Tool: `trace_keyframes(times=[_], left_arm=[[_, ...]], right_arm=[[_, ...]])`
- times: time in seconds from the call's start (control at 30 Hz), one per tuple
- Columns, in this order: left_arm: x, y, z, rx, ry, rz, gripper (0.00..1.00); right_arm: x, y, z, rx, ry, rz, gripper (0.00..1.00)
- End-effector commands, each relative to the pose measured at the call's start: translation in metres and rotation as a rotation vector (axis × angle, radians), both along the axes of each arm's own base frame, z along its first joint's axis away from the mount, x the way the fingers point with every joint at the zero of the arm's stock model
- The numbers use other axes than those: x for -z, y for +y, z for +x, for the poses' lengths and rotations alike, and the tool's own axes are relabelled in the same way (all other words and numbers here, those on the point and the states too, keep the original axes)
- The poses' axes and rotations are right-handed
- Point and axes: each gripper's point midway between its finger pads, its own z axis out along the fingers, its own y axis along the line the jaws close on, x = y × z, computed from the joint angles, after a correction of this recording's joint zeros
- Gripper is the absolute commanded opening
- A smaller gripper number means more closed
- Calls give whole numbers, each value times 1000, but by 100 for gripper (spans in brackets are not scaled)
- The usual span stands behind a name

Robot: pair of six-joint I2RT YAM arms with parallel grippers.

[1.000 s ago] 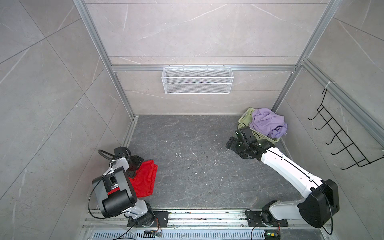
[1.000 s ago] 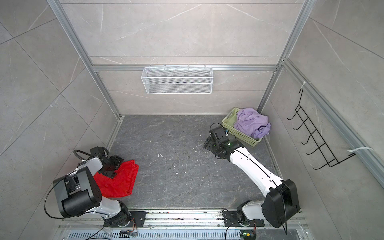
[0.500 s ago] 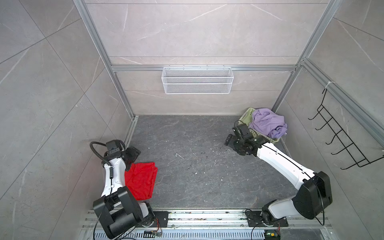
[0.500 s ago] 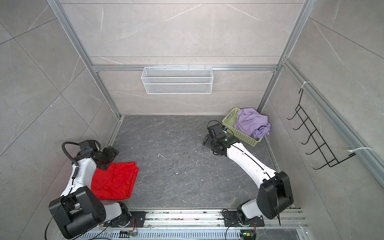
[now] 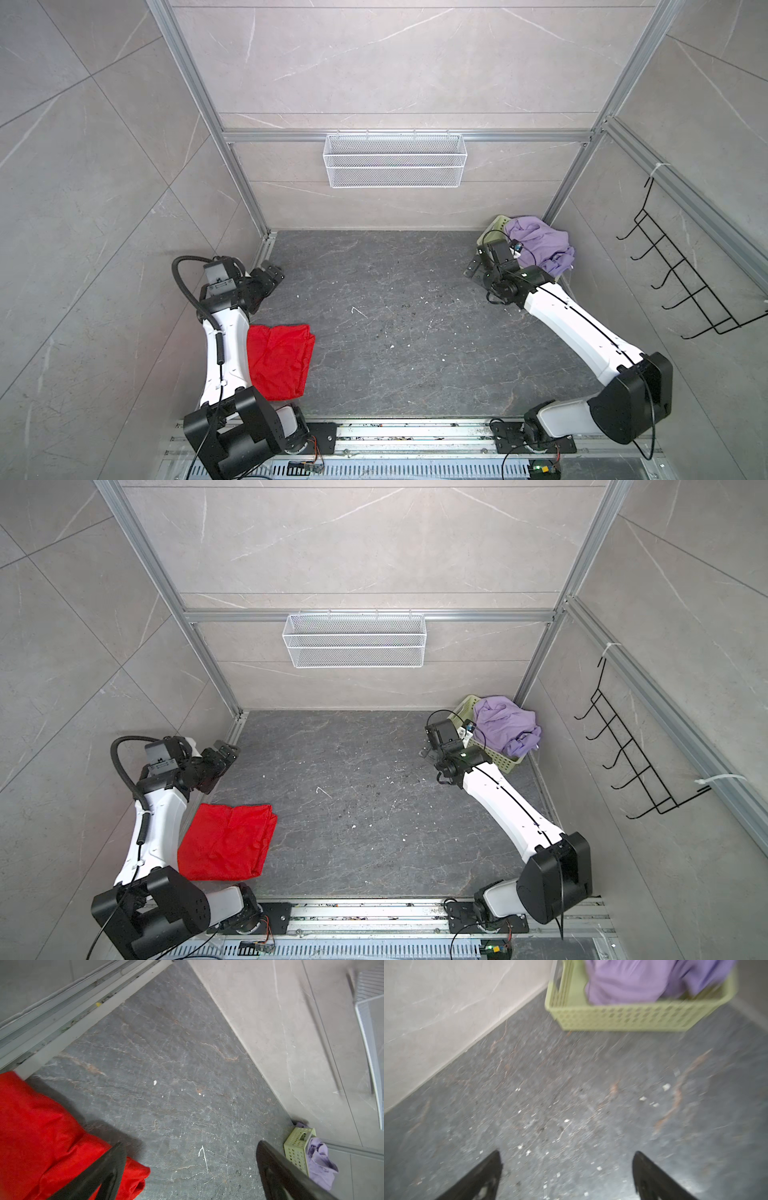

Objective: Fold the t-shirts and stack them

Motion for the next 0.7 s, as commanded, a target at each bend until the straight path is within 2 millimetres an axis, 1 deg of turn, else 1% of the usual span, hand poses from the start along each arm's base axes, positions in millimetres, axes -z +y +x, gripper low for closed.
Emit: trace_keyframes(times=[0.0,0.13,0.2,0.23,0.3,0.4,0.47,0.57,0.6,0.67], left_arm=[[-34,-15,18,57,-103,149,100],[-37,-35,29,92,-155,250,100],[-41,-41,30,99,-193,324,100],[-44,-42,30,101,-219,365,100],[-49,-38,27,72,-276,424,100],[-47,-30,21,47,-354,517,100],[-36,-27,17,50,-370,575,100],[-5,-25,11,73,-353,639,100],[9,-25,9,77,-334,649,100],[33,-18,2,37,-299,648,100]], right_arm=[[-29,-38,-17,105,-50,-133,99],[-41,-64,-37,172,-80,-214,99],[-45,-74,-47,193,-99,-244,99],[-47,-79,-53,204,-112,-259,99],[-51,-90,-65,235,-134,-290,99],[-56,-106,-84,274,-167,-332,99],[-59,-115,-95,298,-187,-357,99],[-62,-126,-109,323,-207,-399,99],[-64,-130,-112,336,-216,-420,99],[-64,-128,-109,292,-238,-460,99]])
